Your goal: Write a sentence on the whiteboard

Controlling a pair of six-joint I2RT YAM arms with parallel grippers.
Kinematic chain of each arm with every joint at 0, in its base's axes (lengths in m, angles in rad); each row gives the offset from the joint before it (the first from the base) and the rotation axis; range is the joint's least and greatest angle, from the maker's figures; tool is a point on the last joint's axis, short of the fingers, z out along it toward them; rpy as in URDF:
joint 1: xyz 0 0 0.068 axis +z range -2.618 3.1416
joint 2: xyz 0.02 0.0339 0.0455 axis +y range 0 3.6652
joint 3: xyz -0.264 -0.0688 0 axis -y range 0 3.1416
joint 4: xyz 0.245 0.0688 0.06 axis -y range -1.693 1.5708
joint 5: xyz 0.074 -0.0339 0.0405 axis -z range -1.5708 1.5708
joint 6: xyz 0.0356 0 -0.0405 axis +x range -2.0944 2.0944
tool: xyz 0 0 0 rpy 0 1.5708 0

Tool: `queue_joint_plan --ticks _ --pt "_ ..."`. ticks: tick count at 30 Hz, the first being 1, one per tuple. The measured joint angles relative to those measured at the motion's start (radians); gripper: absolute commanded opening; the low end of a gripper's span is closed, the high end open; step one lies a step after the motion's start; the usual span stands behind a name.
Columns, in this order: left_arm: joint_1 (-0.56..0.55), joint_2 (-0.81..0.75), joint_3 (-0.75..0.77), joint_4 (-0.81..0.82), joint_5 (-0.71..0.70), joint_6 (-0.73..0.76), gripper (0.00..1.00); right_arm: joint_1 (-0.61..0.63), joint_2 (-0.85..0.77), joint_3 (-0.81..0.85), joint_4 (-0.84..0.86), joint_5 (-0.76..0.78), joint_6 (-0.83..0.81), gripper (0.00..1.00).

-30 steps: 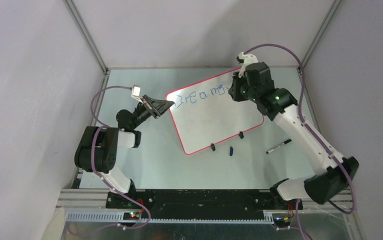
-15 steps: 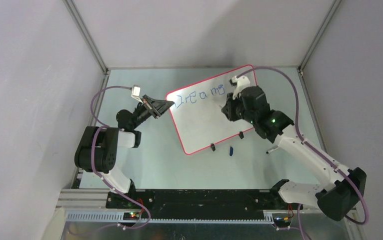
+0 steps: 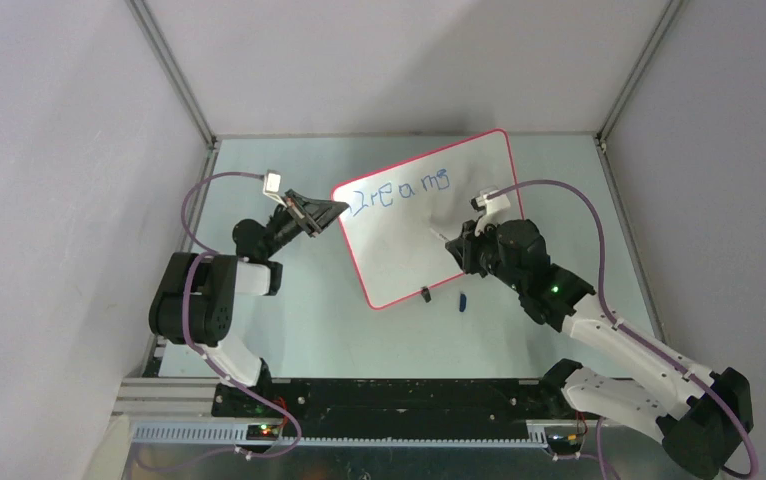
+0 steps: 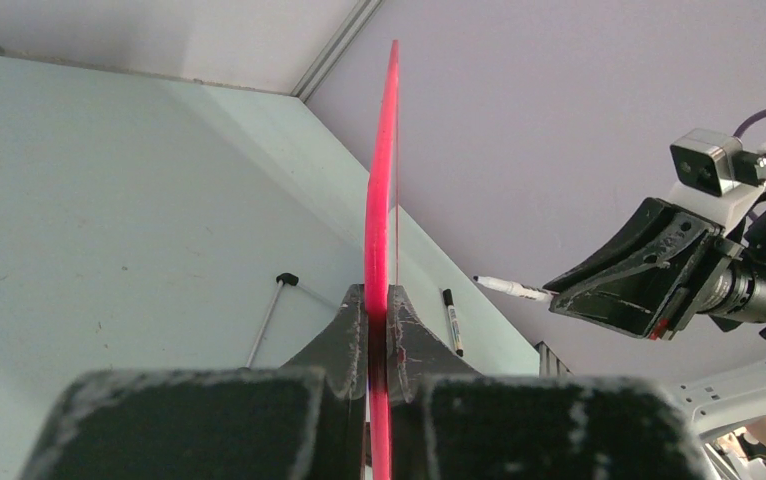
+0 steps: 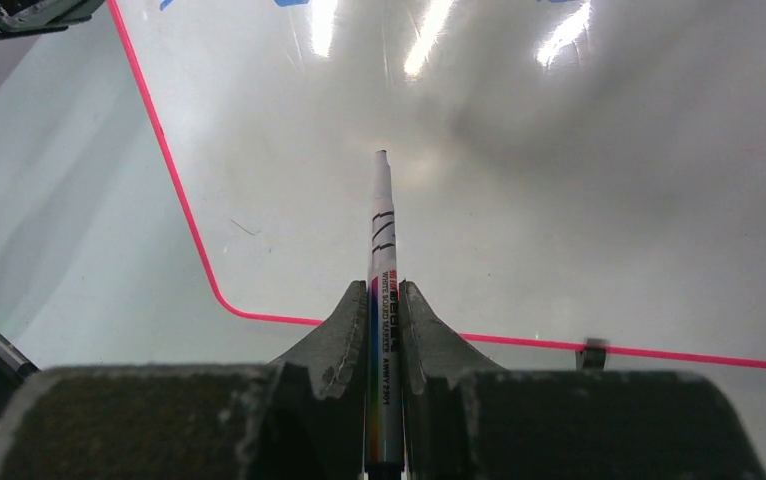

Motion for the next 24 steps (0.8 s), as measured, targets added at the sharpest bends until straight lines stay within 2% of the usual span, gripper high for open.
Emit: queue_joint_plan --ticks 12,24 --pt "0.0 0.0 0.0 0.0 -0.001 0.0 0.0 0.034 -0.113 -0.161 0.196 0.075 0.018 0.0" --pt "0.0 0.0 0.0 0.0 -0.002 0.0 0.0 0.155 -0.013 -0.141 0.218 0.251 0.014 0.0"
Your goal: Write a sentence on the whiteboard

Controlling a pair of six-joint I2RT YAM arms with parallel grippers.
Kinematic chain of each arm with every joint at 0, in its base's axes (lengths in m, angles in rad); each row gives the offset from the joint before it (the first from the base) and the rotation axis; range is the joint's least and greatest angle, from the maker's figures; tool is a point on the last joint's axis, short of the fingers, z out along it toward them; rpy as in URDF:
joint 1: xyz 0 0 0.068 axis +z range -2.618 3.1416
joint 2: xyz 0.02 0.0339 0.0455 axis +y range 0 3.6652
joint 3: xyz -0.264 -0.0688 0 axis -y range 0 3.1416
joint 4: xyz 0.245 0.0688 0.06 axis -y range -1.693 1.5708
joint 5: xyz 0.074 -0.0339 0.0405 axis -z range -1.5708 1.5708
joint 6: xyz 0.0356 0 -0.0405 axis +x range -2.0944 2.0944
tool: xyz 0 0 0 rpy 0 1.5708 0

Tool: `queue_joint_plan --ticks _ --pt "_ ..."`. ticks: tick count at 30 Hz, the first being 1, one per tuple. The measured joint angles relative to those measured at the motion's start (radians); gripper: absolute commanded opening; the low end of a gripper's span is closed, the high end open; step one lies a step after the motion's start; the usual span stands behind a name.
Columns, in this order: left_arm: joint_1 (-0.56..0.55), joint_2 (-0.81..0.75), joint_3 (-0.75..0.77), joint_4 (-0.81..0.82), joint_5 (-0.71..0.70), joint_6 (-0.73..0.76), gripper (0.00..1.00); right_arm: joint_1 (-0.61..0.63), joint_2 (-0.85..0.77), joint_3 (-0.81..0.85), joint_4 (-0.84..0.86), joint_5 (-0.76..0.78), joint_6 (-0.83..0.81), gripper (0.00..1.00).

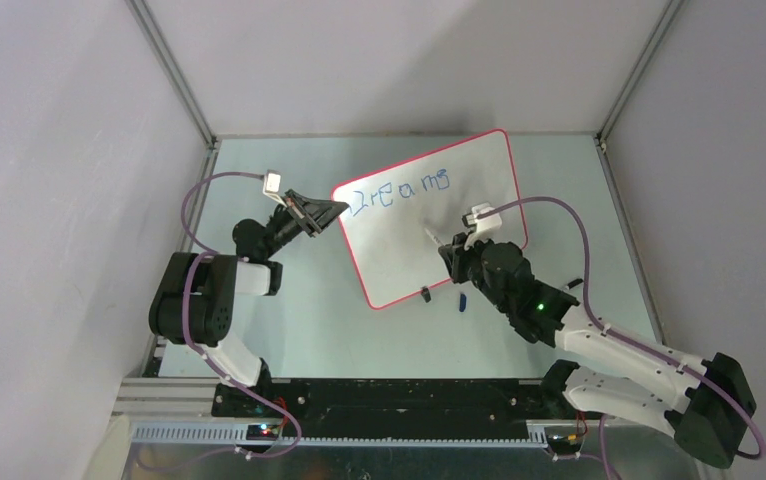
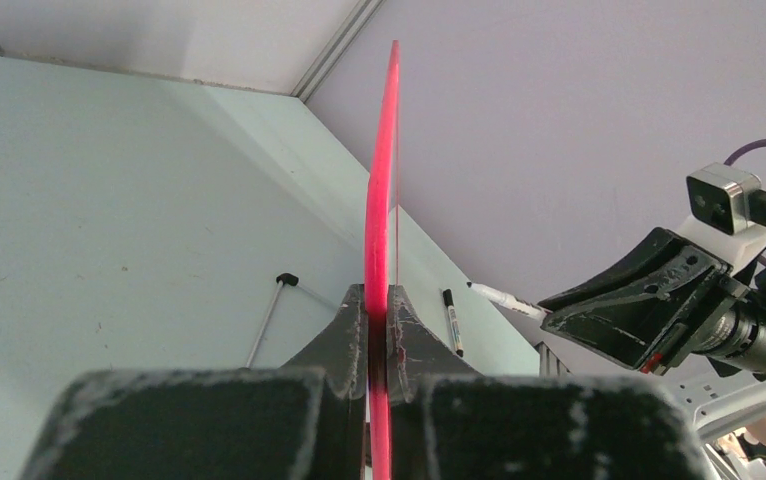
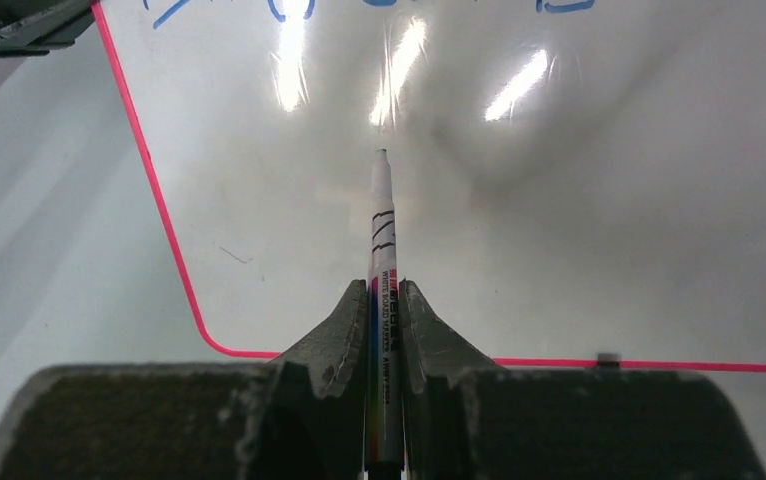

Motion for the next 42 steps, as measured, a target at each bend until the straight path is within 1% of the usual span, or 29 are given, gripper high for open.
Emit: queue_joint_plan --ticks 5,10,15,33,42 --pt "0.0 0.0 0.0 0.0 0.0 0.0 0.0 0.03 0.001 0.009 0.001 0.064 0.0 0.0" --pt "0.0 0.0 0.0 0.0 -0.004 0.0 0.0 0.062 0.027 0.039 -0.028 0.215 0.04 0.0" --pt "-0.001 0.0 0.0 0.0 -0.006 0.0 0.0 0.069 0.031 0.045 -0.044 0.282 0.066 0.0" --pt "-0.001 0.0 0.0 0.0 -0.007 0.0 0.0 0.069 0.036 0.047 -0.049 0.305 0.077 0.0" --pt "-0.001 0.0 0.0 0.0 -0.007 0.0 0.0 0.069 0.096 0.089 -0.032 0.175 0.082 0.0"
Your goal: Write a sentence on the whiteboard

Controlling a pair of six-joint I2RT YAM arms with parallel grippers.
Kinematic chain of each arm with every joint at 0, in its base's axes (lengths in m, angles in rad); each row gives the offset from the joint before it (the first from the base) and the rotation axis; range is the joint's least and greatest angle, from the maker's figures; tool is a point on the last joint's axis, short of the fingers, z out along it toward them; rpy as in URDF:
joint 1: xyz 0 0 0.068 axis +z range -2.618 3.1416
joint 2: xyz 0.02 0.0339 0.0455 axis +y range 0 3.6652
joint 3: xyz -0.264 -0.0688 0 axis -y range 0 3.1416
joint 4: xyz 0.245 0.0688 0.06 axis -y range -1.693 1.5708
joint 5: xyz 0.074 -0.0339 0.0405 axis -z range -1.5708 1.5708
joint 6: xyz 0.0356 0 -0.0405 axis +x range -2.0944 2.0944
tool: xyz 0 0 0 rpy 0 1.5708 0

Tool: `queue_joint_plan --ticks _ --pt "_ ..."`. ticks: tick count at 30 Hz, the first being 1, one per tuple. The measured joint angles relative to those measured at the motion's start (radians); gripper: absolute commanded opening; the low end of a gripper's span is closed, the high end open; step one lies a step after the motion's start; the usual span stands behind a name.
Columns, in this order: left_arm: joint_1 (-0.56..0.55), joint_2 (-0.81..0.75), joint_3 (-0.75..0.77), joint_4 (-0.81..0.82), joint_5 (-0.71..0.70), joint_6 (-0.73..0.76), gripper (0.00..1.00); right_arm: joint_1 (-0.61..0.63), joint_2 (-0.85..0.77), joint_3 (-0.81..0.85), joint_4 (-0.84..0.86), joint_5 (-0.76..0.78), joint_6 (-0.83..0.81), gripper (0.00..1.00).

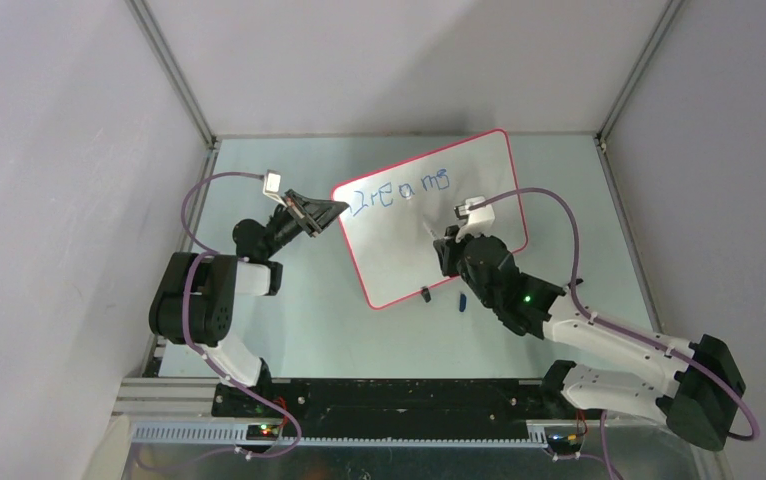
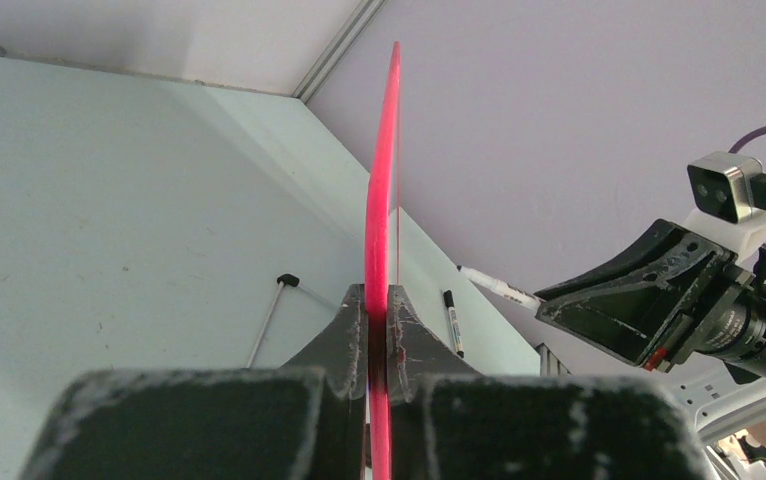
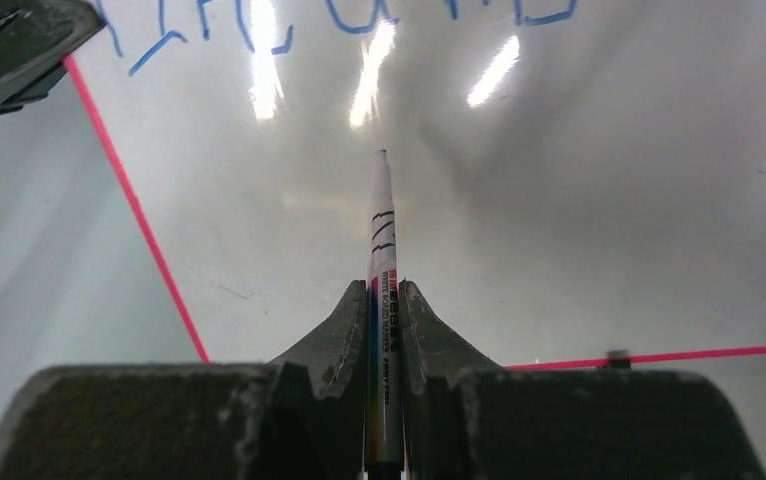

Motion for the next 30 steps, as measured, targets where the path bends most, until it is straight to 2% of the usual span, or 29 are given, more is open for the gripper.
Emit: queue_joint_plan --ticks 7,17,22,30 --pt "0.0 0.0 0.0 0.0 0.0 0.0 0.0 0.009 0.017 0.066 -0.072 -0.095 0.03 0.0" --pt "0.0 0.0 0.0 0.0 -0.001 0.001 0.0 0.082 0.208 0.381 -0.343 -0.162 0.186 0.0" --pt "0.0 0.0 0.0 0.0 -0.001 0.001 0.0 0.108 0.27 0.472 -0.463 -0.154 0.233 0.0" --pt "-0.001 -0.001 -0.011 0.001 -0.02 0.008 0.0 0.148 0.282 0.506 -0.473 -0.13 0.185 0.0"
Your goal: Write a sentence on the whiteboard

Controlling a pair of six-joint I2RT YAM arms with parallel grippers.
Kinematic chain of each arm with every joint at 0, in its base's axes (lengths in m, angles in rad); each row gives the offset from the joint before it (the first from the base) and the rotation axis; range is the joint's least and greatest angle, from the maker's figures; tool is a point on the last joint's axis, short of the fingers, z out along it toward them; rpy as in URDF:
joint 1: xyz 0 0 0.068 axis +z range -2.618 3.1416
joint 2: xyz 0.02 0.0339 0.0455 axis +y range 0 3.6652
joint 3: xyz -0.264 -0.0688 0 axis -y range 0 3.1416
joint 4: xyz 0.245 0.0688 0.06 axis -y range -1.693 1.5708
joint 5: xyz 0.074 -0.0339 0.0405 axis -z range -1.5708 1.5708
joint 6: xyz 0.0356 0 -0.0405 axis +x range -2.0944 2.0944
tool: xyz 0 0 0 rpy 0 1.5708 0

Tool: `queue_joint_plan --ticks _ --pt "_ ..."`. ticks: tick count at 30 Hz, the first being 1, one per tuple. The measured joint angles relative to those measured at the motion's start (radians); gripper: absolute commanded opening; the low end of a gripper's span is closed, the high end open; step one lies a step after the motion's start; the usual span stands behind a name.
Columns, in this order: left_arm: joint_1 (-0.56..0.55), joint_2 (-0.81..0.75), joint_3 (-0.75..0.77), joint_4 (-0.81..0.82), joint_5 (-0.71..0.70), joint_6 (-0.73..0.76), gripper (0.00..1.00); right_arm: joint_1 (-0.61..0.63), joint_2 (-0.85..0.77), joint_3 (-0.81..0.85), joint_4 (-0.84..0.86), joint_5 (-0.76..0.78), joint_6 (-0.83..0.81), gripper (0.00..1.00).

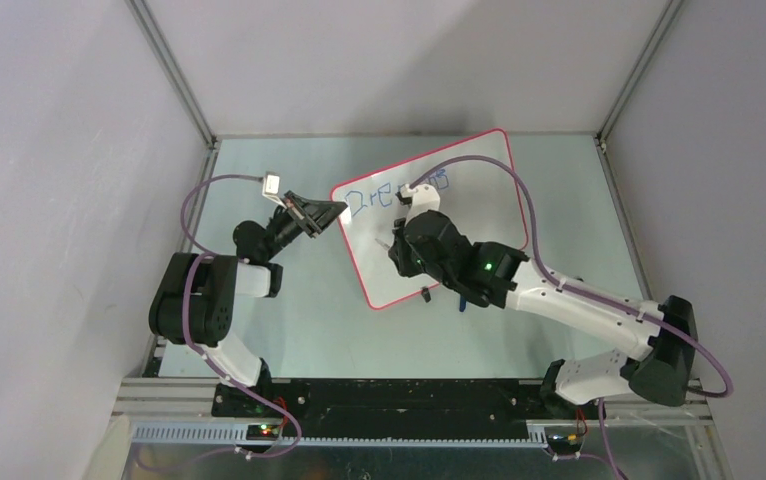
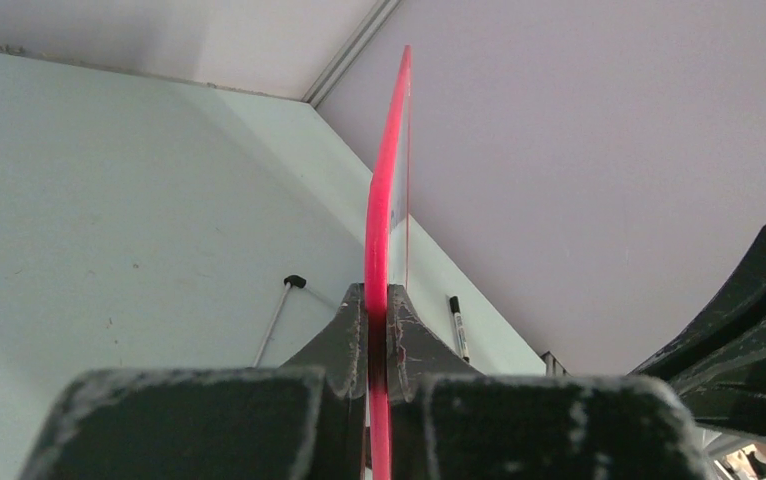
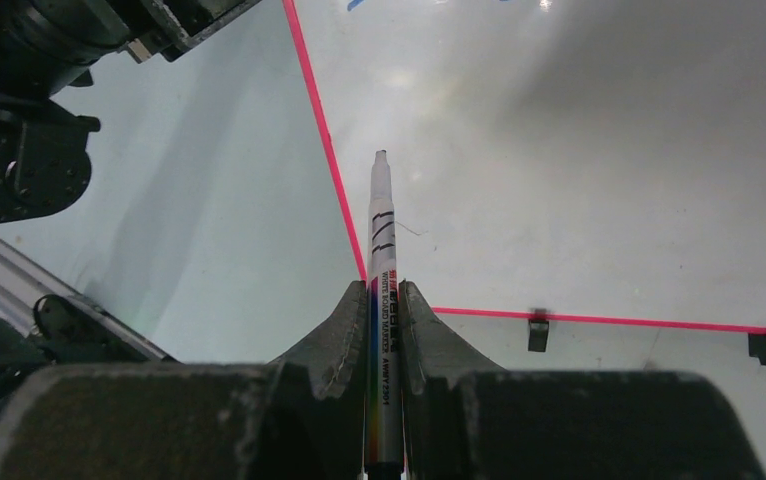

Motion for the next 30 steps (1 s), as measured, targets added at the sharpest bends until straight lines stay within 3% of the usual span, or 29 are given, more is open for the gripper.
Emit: queue_joint_plan --ticks 15,19,24,30 --pt "-0.002 -0.001 -0.006 0.0 -0.013 0.0 0.0 0.076 0.063 0.028 -0.051 0.188 0.154 0.0" --pt "-0.002 -0.001 -0.006 0.001 -0.013 0.0 0.0 0.073 0.063 0.037 -0.053 0.152 0.114 0.0" --pt "-0.002 -0.001 -0.006 0.001 -0.013 0.001 0.0 0.057 0.065 0.042 -0.054 -0.009 0.04 0.0" --pt "-0.002 -0.001 -0.006 0.0 -0.013 0.001 0.0 0.049 0.168 0.205 -0.127 -0.059 -0.014 0.0"
